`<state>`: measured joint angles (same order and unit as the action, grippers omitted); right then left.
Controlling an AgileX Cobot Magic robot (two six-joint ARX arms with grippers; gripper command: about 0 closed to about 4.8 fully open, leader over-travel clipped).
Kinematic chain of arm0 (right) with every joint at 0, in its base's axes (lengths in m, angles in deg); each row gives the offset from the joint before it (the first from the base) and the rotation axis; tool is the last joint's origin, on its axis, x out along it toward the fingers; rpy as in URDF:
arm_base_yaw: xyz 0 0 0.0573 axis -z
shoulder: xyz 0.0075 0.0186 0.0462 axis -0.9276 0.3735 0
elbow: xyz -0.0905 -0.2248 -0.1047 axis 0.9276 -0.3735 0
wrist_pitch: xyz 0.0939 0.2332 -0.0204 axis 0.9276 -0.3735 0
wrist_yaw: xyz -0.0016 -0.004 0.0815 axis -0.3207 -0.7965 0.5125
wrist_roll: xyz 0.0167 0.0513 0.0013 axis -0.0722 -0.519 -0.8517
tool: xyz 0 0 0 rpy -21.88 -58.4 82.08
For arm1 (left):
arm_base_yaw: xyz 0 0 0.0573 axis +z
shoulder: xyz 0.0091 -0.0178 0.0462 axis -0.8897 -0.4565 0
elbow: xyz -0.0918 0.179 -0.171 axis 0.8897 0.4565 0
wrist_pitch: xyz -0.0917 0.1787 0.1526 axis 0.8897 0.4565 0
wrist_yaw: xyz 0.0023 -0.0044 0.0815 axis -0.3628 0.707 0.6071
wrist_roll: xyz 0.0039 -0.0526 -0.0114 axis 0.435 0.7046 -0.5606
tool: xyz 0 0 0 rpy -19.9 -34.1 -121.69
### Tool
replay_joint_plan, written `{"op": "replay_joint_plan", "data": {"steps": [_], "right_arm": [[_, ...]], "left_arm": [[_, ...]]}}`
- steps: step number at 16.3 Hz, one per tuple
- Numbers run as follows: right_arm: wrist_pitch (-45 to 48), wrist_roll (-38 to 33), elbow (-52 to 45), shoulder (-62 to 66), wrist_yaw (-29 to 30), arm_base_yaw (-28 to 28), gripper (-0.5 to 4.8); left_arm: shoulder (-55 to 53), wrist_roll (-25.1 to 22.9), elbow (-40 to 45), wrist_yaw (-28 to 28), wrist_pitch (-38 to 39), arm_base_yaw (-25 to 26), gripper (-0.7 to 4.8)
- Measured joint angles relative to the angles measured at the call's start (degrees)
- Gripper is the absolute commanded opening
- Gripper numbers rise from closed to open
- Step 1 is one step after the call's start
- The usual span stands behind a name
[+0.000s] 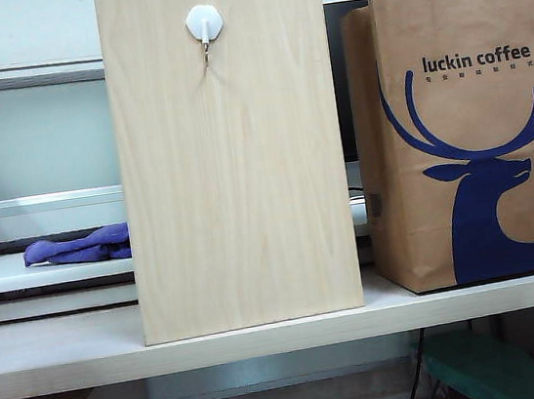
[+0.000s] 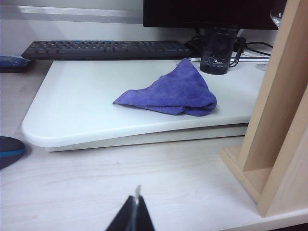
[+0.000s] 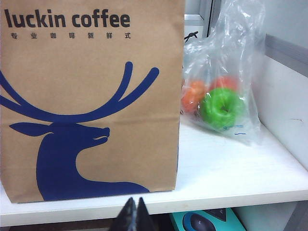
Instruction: Pick up the paper bag and hang it on the hook.
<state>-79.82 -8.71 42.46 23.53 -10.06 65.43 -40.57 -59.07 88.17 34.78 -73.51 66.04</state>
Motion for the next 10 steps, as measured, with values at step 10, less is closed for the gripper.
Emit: {"op": "replay_joint_plan", "data": {"steps": [10], "right_arm": [[0.0, 0.0, 0.0, 0.0, 0.0, 0.0, -0.01]], "left_arm": [[0.0, 0.0, 0.0, 0.4, 0.0, -1.1, -0.06]]}}
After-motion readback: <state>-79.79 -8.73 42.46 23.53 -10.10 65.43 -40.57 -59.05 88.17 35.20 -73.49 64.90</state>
